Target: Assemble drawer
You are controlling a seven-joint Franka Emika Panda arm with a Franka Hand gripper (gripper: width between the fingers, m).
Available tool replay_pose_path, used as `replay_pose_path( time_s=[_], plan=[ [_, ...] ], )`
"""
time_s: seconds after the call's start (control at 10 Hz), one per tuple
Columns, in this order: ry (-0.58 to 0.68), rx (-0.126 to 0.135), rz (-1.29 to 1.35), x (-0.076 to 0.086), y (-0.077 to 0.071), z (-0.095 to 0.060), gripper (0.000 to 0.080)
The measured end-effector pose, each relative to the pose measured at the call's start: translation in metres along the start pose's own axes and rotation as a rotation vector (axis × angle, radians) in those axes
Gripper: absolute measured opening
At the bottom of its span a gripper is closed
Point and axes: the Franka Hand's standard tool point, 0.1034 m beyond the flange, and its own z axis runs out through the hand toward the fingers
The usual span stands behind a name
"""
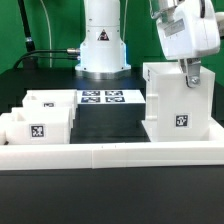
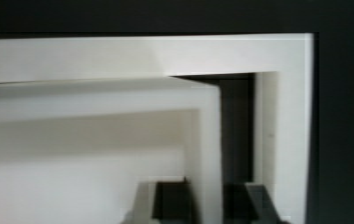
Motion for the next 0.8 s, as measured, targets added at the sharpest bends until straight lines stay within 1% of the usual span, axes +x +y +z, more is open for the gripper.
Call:
replay_pose_path(
  time_s=[0.1, 0.3, 0.5, 0.6, 0.8],
  plan=[
    [-0.001, 0.006, 0.002, 0.0, -0.007, 0.001, 0.0054],
    [-0.006, 0.005, 0.005, 0.001, -0.02, 0.004, 0.0054],
    [-0.008, 0.014, 0.009, 0.001, -0.032, 0.006, 0.0054],
    [-0.012, 0.008, 0.013, 0.002, -0.037, 0.007, 0.0054],
    [-0.011, 0.013, 0.015, 0.001, -0.04, 0.007, 0.0054]
  ],
)
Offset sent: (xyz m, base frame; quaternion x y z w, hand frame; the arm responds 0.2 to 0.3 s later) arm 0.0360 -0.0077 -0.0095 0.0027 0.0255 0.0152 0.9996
